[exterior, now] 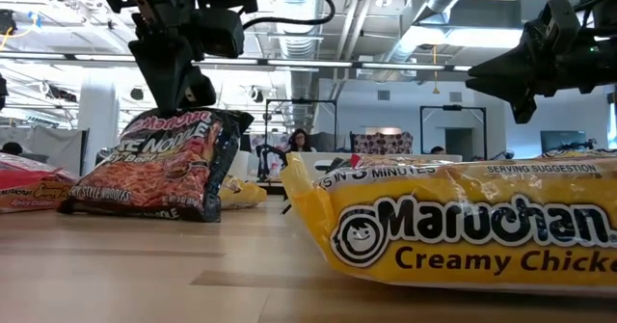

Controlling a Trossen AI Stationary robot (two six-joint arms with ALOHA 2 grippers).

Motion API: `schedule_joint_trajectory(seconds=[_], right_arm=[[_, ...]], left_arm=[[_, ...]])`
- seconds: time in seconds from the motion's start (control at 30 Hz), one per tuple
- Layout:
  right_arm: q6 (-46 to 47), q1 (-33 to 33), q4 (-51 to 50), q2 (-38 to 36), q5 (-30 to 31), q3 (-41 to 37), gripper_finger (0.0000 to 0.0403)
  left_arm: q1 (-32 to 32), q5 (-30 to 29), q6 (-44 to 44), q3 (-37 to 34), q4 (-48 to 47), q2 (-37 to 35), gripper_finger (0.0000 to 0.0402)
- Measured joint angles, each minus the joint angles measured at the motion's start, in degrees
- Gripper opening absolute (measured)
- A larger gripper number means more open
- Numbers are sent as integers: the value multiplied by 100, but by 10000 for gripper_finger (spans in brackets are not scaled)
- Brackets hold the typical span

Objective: Sort Maruchan noodles
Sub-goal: Put the black noodle pack into the left white bin

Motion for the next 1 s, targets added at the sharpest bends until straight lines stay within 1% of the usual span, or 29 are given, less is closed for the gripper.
schedule_joint_trajectory(seconds=[0.13, 0.33, 0.43, 0.53, 0.6, 0.73, 0.87, 0.93, 1.0], right_arm=[[0, 0, 0, 0, 0, 0, 132], [4, 0, 2, 0, 0, 0, 132], [5, 0, 2, 0, 0, 0, 132], [10, 0, 2, 0, 0, 0, 132], [10, 0, 2, -1, 0, 0, 132], [9, 0, 2, -2, 0, 0, 132], [9, 0, 2, 0, 0, 0, 132], [9, 1, 4, -1, 0, 0, 132], [9, 0, 3, 0, 0, 0, 132]], left_arm=[[16, 84, 52, -2, 9, 1, 22], [58, -28, 145, -7, 105, 1, 85], [55, -339, 261, -11, 114, 1, 119], [58, -909, 284, -11, 116, 3, 146], [91, -988, 269, -11, 118, 3, 160], [145, -613, 256, -42, 178, 3, 173], [176, -236, 216, -306, 490, 3, 175], [174, -261, 216, -463, 632, 4, 175], [174, -503, 214, -545, 698, 5, 175]])
